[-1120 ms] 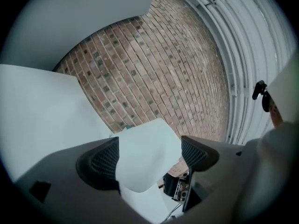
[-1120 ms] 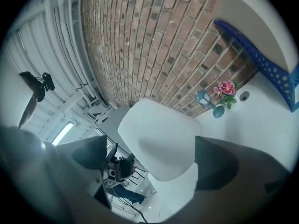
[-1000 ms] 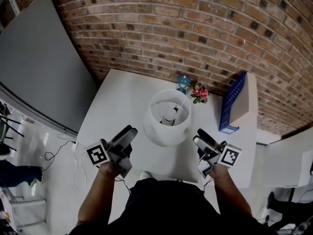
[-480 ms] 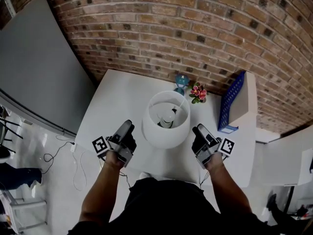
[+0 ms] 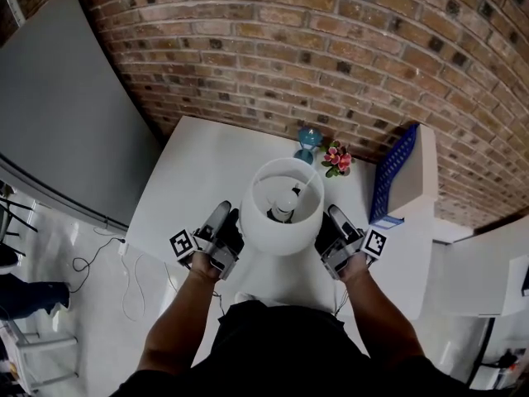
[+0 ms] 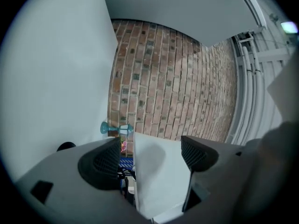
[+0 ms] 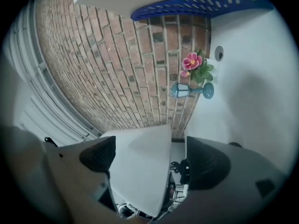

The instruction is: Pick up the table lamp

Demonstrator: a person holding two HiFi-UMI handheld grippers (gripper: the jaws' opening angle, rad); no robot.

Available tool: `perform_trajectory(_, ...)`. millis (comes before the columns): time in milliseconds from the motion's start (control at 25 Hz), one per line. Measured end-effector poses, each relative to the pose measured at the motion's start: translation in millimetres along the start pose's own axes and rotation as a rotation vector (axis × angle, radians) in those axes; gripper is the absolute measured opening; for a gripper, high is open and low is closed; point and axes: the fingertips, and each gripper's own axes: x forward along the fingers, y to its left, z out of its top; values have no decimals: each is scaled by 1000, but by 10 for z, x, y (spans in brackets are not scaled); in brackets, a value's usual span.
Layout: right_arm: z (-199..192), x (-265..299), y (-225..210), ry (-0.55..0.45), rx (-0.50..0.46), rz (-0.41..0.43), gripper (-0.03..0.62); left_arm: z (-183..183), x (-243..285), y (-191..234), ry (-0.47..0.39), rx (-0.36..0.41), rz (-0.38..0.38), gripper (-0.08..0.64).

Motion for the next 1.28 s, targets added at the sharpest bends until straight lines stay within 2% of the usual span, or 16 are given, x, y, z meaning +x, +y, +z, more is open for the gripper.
perform_trajectory(160,4,114,-14,-12,2,18,468,-20,97,12,7,2,-9,400)
perform_trajectory(400,57,202,36,-65,3,57,465,-29,196,-54,-25,-6,-58,400)
perform_trajectory(560,46,225,32,-88,26,59,440,-66,234,-112,-30,-14,-78,400)
perform_trajectory(920,34,266,38,-99,66,80,442,-100,316,-115,-20,-26,-76,400)
perform_trajectory(1280,-16,300,20,-85,141,95,449,-229,377,-39,45,-102,-80,400)
